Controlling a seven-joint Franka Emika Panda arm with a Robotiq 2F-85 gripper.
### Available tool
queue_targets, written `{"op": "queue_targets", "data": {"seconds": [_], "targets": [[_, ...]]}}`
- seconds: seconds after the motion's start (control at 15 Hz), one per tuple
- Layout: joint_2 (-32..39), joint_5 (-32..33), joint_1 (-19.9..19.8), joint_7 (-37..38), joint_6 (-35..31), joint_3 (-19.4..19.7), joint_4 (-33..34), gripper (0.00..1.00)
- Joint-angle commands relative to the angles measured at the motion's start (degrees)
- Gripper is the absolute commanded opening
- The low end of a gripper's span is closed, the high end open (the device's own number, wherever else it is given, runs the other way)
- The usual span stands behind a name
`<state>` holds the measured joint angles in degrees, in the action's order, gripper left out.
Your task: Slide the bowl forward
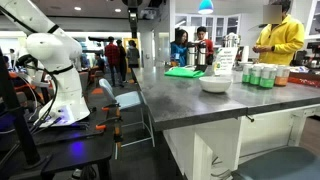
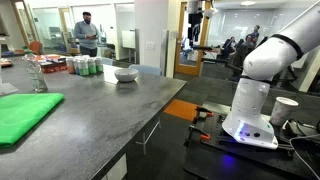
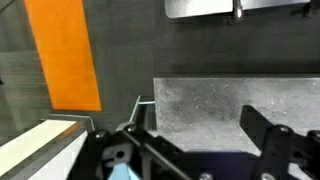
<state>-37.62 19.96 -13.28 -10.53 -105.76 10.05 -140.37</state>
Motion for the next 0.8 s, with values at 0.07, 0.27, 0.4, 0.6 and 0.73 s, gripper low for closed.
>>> {"op": "queue_targets", "data": {"seconds": [0.07,0.27,0.4,0.6,0.73], "targets": [[-0.07,0.49,1.06,0.47,0.37,0.79,0.18,1.00],[-0.07,0.49,1.06,0.47,0.37,0.79,0.18,1.00],[-0.07,0.49,1.07,0.47,0.36,0.79,0.18,1.00],[1.06,0.21,1.30,0.94,-0.39,0.78,0.82,1.00],[3.69,-2.00,2.83,0.49,-2.65,1.50,2.37,1.00]]}}
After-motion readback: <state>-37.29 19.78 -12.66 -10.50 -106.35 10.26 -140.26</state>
